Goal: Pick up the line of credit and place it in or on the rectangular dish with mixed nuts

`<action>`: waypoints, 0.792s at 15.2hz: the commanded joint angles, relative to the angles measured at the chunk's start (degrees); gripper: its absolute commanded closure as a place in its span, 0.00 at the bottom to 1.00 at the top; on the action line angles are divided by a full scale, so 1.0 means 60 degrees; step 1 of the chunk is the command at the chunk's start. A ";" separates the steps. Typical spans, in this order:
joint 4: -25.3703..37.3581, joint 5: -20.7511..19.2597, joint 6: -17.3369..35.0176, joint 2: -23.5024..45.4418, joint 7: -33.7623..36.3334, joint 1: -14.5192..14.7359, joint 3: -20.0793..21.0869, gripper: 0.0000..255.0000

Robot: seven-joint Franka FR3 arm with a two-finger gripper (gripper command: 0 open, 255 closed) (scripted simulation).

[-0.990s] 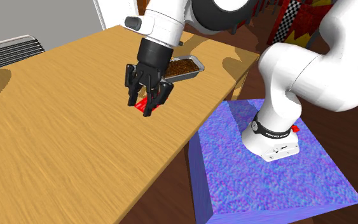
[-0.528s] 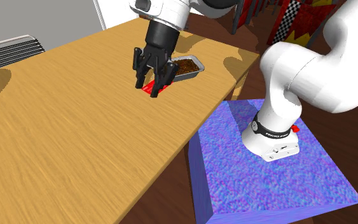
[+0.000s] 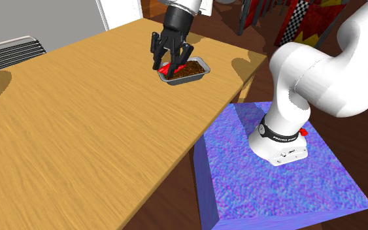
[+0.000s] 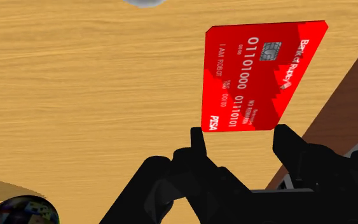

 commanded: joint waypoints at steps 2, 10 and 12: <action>0.0474 -0.0285 -0.0636 -0.0021 -0.0704 -0.0285 -0.0686 1.00; 0.1978 -0.0715 -0.1974 0.0239 -0.2157 -0.0382 -0.2264 1.00; 0.1815 -0.0749 -0.1744 0.0298 -0.2265 -0.0334 -0.2438 1.00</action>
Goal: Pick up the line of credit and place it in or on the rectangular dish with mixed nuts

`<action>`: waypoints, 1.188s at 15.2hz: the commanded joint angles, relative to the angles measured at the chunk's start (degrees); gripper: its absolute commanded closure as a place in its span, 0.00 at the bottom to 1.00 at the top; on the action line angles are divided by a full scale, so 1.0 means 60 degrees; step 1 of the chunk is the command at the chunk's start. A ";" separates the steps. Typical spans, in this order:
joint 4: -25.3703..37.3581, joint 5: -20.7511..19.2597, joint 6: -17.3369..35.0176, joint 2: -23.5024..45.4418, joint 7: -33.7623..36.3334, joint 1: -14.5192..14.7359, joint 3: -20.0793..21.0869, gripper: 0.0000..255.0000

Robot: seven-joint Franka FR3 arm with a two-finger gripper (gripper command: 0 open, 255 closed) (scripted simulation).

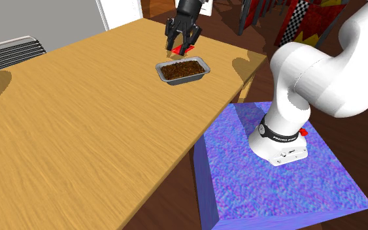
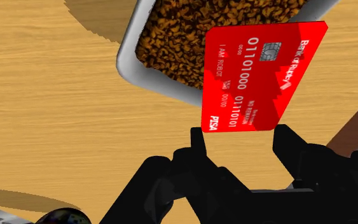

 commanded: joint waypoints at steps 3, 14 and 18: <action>-0.0256 -0.0072 0.0402 0.0128 -0.0247 0.0112 -0.0382 1.00; -0.0917 -0.0176 0.1651 0.0573 -0.0876 0.0679 -0.1546 1.00; -0.0917 -0.0177 0.1651 0.0572 -0.0875 0.0679 -0.1546 1.00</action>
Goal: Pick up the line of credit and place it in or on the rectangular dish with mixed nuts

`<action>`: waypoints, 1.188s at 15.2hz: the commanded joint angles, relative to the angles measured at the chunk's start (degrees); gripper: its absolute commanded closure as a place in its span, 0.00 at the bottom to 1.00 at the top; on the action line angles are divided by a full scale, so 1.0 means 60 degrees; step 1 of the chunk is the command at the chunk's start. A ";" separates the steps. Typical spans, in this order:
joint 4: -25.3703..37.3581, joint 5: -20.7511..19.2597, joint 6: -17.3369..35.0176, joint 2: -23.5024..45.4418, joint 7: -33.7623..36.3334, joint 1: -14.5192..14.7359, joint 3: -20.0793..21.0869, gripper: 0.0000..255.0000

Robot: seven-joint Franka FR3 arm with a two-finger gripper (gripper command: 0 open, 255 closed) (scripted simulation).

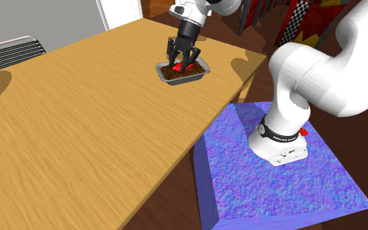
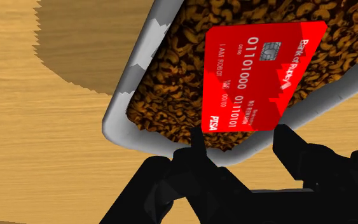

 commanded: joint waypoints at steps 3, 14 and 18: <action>0.0000 0.0000 0.0002 0.0001 -0.0003 0.0002 -0.0005 1.00; 0.0719 -0.0098 -0.1387 -0.0453 0.0111 -0.0763 0.0672 0.00; 0.0719 -0.0098 -0.1387 -0.0453 0.0111 -0.0763 0.0671 0.00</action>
